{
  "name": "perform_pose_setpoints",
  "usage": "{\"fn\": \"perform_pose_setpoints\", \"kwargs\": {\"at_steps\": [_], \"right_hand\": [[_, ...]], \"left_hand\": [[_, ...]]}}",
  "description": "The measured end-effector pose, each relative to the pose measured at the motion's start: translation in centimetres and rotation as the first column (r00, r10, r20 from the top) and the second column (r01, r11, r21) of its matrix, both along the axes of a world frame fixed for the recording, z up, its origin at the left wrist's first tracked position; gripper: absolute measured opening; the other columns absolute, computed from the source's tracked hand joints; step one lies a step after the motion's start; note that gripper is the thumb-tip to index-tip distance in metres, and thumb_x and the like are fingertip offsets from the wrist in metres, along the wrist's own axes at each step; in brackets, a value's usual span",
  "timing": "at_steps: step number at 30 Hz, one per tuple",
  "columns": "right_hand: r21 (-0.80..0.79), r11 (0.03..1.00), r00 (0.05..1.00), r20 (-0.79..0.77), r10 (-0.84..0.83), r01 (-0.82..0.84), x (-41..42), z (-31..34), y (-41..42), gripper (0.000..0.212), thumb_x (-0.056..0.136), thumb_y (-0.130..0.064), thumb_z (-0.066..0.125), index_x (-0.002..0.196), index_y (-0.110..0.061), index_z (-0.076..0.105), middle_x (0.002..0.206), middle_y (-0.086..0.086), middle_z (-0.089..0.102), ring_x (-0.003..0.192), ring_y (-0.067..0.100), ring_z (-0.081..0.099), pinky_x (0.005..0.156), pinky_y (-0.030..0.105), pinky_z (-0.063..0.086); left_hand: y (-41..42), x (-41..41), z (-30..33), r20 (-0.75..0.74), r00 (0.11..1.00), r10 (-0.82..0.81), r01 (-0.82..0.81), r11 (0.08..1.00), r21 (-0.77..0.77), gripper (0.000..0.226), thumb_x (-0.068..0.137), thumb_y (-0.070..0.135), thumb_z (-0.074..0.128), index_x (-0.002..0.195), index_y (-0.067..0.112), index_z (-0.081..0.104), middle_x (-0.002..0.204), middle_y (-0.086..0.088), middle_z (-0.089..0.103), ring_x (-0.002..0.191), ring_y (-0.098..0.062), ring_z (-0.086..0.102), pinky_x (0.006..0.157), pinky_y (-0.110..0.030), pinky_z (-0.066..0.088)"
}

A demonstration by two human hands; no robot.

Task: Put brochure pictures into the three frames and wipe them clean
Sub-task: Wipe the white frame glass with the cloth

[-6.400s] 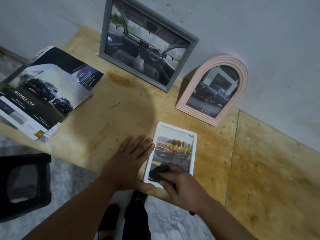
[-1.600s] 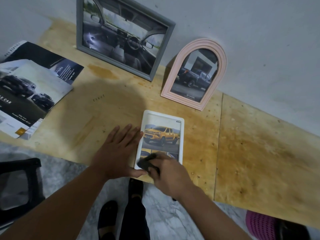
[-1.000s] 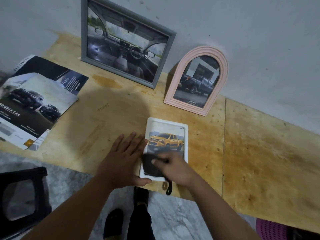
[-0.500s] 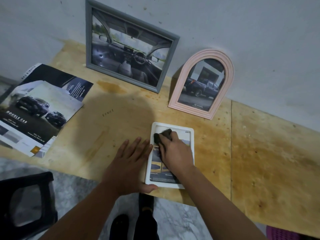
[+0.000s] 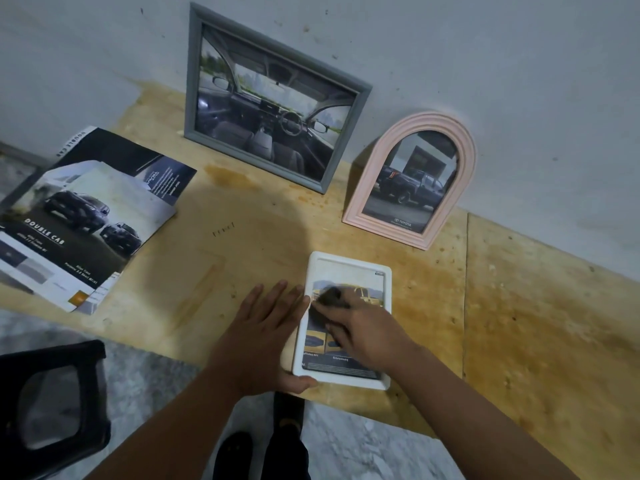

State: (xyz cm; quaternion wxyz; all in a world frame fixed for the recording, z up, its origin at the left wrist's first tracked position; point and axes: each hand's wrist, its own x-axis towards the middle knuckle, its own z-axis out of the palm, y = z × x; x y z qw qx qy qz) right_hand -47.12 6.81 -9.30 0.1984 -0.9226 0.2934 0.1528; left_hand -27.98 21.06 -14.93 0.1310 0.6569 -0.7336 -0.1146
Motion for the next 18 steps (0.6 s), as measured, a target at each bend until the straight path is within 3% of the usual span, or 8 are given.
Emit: {"fn": "perform_pose_setpoints", "kwargs": {"at_steps": [2, 3, 5, 7, 9, 11, 13, 18], "right_hand": [[0.185, 0.977, 0.994, 0.005, 0.109, -0.108, -1.4, 1.1, 0.9, 0.044, 0.100, -0.036, 0.055, 0.142, -0.046, 0.053, 0.143, -0.003, 0.051, 0.123, 0.020, 0.054, 0.096, 0.035, 0.052], [0.283, 0.955, 0.996, 0.037, 0.082, -0.089, -1.7, 1.9, 1.0, 0.040, 0.099, -0.036, 0.059, 0.138, -0.047, 0.057, 0.139, -0.009, 0.054, 0.124, 0.013, 0.053, 0.099, 0.032, 0.049], [0.388, 0.915, 0.974, 0.139, -0.177, 0.111, -1.8, 3.0, 0.0, 0.035, 0.097, -0.033, 0.064, 0.129, -0.048, 0.064, 0.123, -0.016, 0.063, 0.112, 0.005, 0.060, 0.095, 0.028, 0.050], [0.253, 0.887, 0.870, 0.219, -0.442, 0.387, -1.6, 2.8, -2.5, 0.031, 0.097, -0.031, 0.065, 0.126, -0.042, 0.070, 0.106, -0.007, 0.067, 0.097, 0.016, 0.065, 0.086, 0.034, 0.053], [0.013, 0.866, 0.850, 0.188, -0.493, 0.500, -0.2, 1.9, -4.3, 0.030, 0.098, -0.034, 0.061, 0.127, -0.033, 0.070, 0.104, 0.002, 0.064, 0.095, 0.026, 0.064, 0.081, 0.038, 0.053], [-0.118, 0.862, 0.867, 0.149, -0.476, 0.494, 1.8, 0.4, -3.7, 0.031, 0.100, -0.036, 0.055, 0.127, -0.029, 0.069, 0.116, 0.004, 0.062, 0.098, 0.029, 0.064, 0.081, 0.039, 0.054], [-0.143, 0.874, 0.879, 0.201, -0.433, 0.464, 3.4, -1.3, -1.4, 0.032, 0.101, -0.036, 0.051, 0.128, -0.029, 0.067, 0.128, 0.001, 0.059, 0.097, 0.029, 0.066, 0.079, 0.039, 0.056], [-0.104, 0.966, 0.950, 0.233, -0.210, 0.239, 0.1, -1.9, 5.1, 0.040, 0.103, -0.043, 0.039, 0.136, -0.031, 0.058, 0.124, 0.001, 0.057, 0.086, 0.029, 0.069, 0.066, 0.035, 0.056]], "left_hand": [[-0.1, 0.0, 0.0, 0.001, 1.000, -0.002, 0.002, 1.000, 0.006, 0.127, 0.064, 0.096, 0.053, 0.155, 0.009, 0.042, 0.167, -0.009, 0.032, 0.157, -0.032, 0.022, 0.119, -0.063, 0.027], [-0.1, 0.0, 0.0, 0.002, 1.000, -0.002, 0.002, 1.000, 0.012, 0.128, 0.063, 0.097, 0.053, 0.155, 0.009, 0.042, 0.167, -0.009, 0.032, 0.157, -0.032, 0.022, 0.119, -0.063, 0.027], [0.0, 0.1, 0.0, 0.005, 1.000, -0.002, 0.001, 1.000, 0.025, 0.129, 0.063, 0.098, 0.052, 0.155, 0.007, 0.042, 0.166, -0.010, 0.032, 0.157, -0.032, 0.022, 0.119, -0.063, 0.028], [0.0, 0.1, -0.1, 0.009, 1.000, -0.005, 0.005, 1.000, 0.029, 0.130, 0.065, 0.099, 0.049, 0.155, 0.005, 0.041, 0.167, -0.011, 0.031, 0.157, -0.033, 0.022, 0.120, -0.063, 0.027], [0.0, 0.0, -0.1, 0.022, 1.000, -0.006, 0.005, 0.999, 0.035, 0.131, 0.065, 0.100, 0.048, 0.155, 0.005, 0.040, 0.167, -0.011, 0.030, 0.157, -0.033, 0.021, 0.121, -0.063, 0.026], [0.0, -0.1, -0.1, 0.040, 0.999, -0.007, 0.006, 0.999, 0.047, 0.132, 0.064, 0.099, 0.049, 0.155, 0.005, 0.040, 0.167, -0.012, 0.031, 0.157, -0.033, 0.022, 0.121, -0.063, 0.025], [-0.1, -0.2, 0.0, 0.053, 0.999, -0.004, 0.000, 0.998, 0.067, 0.132, 0.063, 0.099, 0.050, 0.155, 0.005, 0.039, 0.166, -0.012, 0.031, 0.157, -0.033, 0.022, 0.122, -0.063, 0.024], [-0.1, -0.2, -0.2, 0.055, 0.998, -0.002, -0.003, 0.997, 0.077, 0.131, 0.061, 0.098, 0.052, 0.155, 0.006, 0.041, 0.166, -0.010, 0.032, 0.157, -0.032, 0.023, 0.122, -0.062, 0.024]]}}
